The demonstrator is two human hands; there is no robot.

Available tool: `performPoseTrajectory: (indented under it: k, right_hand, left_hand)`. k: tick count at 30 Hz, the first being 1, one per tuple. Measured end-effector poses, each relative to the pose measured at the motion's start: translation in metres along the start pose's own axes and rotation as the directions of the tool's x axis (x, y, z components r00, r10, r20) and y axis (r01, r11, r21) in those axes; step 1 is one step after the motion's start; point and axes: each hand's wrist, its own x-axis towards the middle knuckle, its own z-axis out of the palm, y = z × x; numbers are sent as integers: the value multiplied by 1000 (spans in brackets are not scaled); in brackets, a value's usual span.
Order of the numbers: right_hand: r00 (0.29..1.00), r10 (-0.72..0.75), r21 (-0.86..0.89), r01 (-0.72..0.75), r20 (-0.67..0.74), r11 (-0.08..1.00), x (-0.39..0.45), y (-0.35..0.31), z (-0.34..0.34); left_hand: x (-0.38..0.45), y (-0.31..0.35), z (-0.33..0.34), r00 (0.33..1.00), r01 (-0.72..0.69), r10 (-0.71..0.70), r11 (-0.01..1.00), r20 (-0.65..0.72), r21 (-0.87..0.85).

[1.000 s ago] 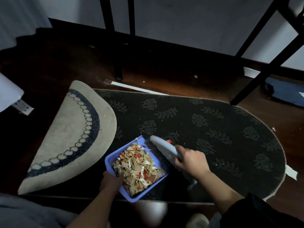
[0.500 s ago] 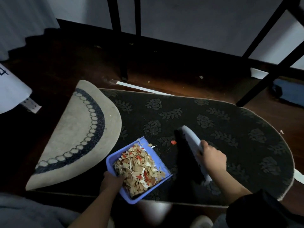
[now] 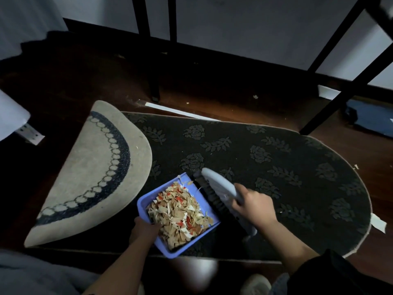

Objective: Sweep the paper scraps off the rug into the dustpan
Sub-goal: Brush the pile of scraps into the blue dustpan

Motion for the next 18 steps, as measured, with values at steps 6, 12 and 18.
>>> performPoseTrajectory:
  k: [6,12,18]
  right_hand:
    - [989,148,-73,-147,5,986,14,25,-3]
    - [990,67,-104,-54,121,993,11,13,17]
    - [987,-122,-55,128,102,990,2,-7,26]
  left_hand:
    - [-4,1,0,1000,-6,6,1000,-3,0]
    - [-5,0,-1,1000,-20,19,1000,-11,-17]
    - [-2,-3,-1,1000,-13,12,1000,-8,-26]
